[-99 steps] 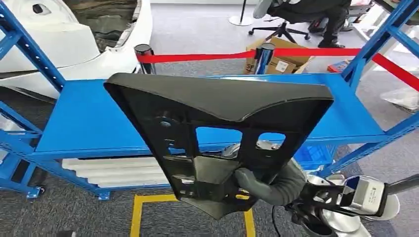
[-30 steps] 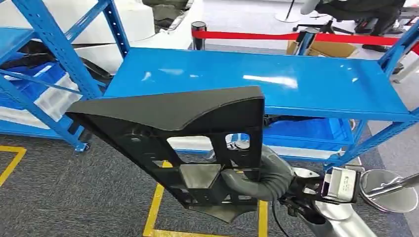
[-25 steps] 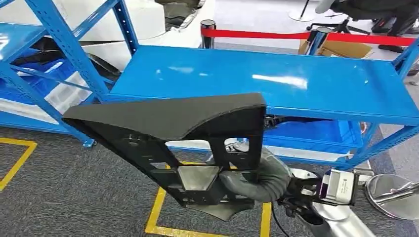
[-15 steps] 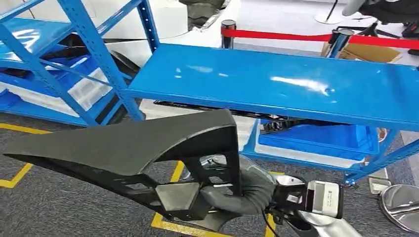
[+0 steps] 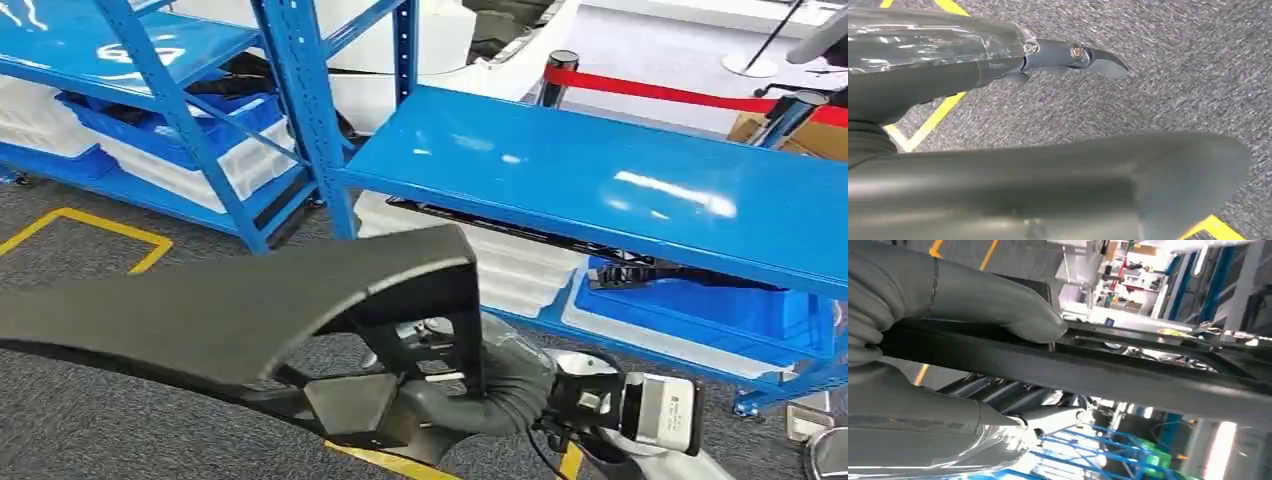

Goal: Take the parts from the cabinet and place them on the table.

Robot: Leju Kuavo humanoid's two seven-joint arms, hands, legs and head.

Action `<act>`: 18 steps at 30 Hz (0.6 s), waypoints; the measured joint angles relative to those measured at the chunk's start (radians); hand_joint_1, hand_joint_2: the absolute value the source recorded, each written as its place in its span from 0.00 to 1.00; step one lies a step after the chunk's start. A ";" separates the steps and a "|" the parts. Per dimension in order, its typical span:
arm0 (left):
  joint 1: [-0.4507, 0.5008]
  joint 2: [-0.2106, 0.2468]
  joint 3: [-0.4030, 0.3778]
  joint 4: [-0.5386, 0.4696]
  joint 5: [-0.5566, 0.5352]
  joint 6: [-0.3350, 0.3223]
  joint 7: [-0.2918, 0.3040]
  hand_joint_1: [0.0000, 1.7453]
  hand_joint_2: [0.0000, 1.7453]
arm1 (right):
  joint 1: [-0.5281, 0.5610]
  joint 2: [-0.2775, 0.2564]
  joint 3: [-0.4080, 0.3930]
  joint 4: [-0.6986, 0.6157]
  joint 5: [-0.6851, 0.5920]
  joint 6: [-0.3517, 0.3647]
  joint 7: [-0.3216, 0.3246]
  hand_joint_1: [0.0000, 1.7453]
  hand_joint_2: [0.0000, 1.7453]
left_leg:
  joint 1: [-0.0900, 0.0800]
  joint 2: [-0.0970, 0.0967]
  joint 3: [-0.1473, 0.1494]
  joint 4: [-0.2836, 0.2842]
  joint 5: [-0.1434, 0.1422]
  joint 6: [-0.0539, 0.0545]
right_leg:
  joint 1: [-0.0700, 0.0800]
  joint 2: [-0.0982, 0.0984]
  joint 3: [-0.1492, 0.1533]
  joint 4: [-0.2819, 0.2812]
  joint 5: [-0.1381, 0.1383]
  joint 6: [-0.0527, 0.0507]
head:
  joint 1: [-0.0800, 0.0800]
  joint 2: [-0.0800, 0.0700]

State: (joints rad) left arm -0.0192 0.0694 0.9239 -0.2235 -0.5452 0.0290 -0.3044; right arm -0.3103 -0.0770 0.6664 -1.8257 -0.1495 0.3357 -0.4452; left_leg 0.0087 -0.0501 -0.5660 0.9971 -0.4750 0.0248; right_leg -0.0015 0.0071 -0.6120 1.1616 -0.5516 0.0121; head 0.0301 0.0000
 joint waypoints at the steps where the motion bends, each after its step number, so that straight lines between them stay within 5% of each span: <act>1: -0.008 0.000 0.000 0.000 -0.010 -0.004 0.000 0.00 1.00 | -0.017 0.021 0.001 0.008 0.008 -0.006 -0.001 1.00 1.00 | 0.000 -0.013 0.000 0.001 0.000 -0.001 | 0.000 0.029 0.045 -0.099 0.050 -0.007 | 0.000 0.000; 2: -0.013 0.000 0.000 0.000 -0.019 -0.010 0.000 0.00 1.00 | -0.028 0.033 0.002 0.016 0.012 -0.009 -0.004 1.00 1.00 | 0.002 -0.021 -0.008 0.002 0.003 -0.006 | -0.004 0.085 0.062 -0.135 0.051 -0.017 | -0.002 0.000; 6: -0.017 0.001 -0.003 -0.001 -0.055 -0.011 0.000 0.00 1.00 | -0.049 0.077 0.003 0.064 0.026 0.000 -0.023 1.00 1.00 | 0.010 -0.065 -0.034 0.002 0.019 -0.034 | 0.000 0.053 0.055 -0.158 0.052 -0.022 | 0.001 0.000; 7: -0.016 0.005 -0.003 -0.001 -0.060 -0.010 0.000 0.00 1.00 | -0.052 0.089 0.003 0.074 0.027 0.005 -0.029 1.00 1.00 | 0.009 -0.057 -0.037 0.003 0.015 -0.038 | -0.009 0.038 0.057 -0.168 0.058 -0.030 | 0.001 0.000; 8: -0.015 0.005 -0.003 -0.002 -0.060 -0.010 0.000 0.00 1.00 | -0.056 0.100 0.003 0.083 0.029 0.011 -0.032 1.00 1.00 | 0.005 -0.010 -0.047 0.023 -0.005 -0.044 | -0.009 0.027 0.058 -0.171 0.060 -0.034 | -0.002 0.000; 9: -0.020 0.008 -0.003 -0.002 -0.059 -0.010 -0.001 0.00 1.00 | -0.059 0.107 0.003 0.089 0.029 0.015 -0.034 1.00 1.00 | 0.005 0.017 -0.073 0.077 -0.040 -0.050 | -0.009 0.015 0.057 -0.171 0.060 -0.037 | -0.003 0.000; 11: -0.027 0.011 -0.002 -0.002 -0.059 -0.011 -0.003 0.00 1.00 | -0.060 0.116 0.006 0.109 0.031 0.026 -0.030 1.00 1.00 | 0.009 0.034 -0.154 0.251 -0.115 -0.060 | -0.007 -0.016 0.055 -0.171 0.060 -0.038 | -0.003 0.000; 12: -0.027 0.011 -0.002 -0.002 -0.061 -0.013 -0.003 0.00 1.00 | -0.059 0.119 0.008 0.116 0.029 0.034 -0.027 1.00 1.00 | 0.011 0.037 -0.178 0.305 -0.127 -0.063 | -0.007 -0.028 0.054 -0.170 0.059 -0.038 | -0.003 0.000; 14: -0.022 0.012 -0.001 -0.002 -0.066 -0.013 -0.006 0.00 1.00 | -0.062 0.124 0.015 0.130 0.022 0.042 -0.018 1.00 1.00 | 0.014 0.043 -0.153 0.266 -0.088 -0.067 | -0.007 -0.050 0.055 -0.170 0.059 -0.037 | -0.003 0.000; 15: -0.022 0.014 0.000 -0.002 -0.070 -0.013 -0.009 0.00 1.00 | -0.065 0.127 0.017 0.135 0.021 0.043 -0.016 1.00 1.00 | 0.016 0.049 -0.106 0.176 -0.043 -0.067 | -0.008 -0.061 0.055 -0.168 0.057 -0.035 | -0.003 0.000; 16: -0.023 0.015 0.001 -0.003 -0.072 -0.013 -0.011 0.00 1.00 | -0.067 0.131 0.018 0.138 0.019 0.044 -0.016 1.00 1.00 | 0.016 0.067 -0.055 0.082 -0.002 -0.067 | -0.008 -0.070 0.057 -0.166 0.054 -0.030 | -0.003 0.000; 17: -0.026 0.015 0.002 -0.003 -0.073 -0.013 -0.012 0.00 1.00 | -0.071 0.135 0.019 0.142 0.018 0.045 -0.016 1.00 1.00 | 0.013 0.121 -0.020 0.012 0.006 -0.069 | -0.003 -0.077 0.058 -0.163 0.051 -0.024 | -0.003 0.000; 18: -0.029 0.016 0.002 -0.004 -0.075 -0.013 -0.012 0.00 1.00 | -0.074 0.136 0.021 0.145 0.016 0.045 -0.016 1.00 1.00 | 0.008 0.115 -0.020 0.008 0.006 -0.055 | 0.005 -0.084 0.055 -0.159 0.049 -0.019 | -0.005 0.000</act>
State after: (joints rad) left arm -0.0484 0.0851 0.9262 -0.2274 -0.6203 0.0156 -0.3162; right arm -0.3842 0.0595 0.6878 -1.6808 -0.1335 0.3803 -0.4612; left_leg 0.0163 0.0647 -0.5856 1.0047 -0.4689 -0.0301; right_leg 0.0039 -0.0765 -0.5574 1.0030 -0.5030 -0.0073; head 0.0248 0.0000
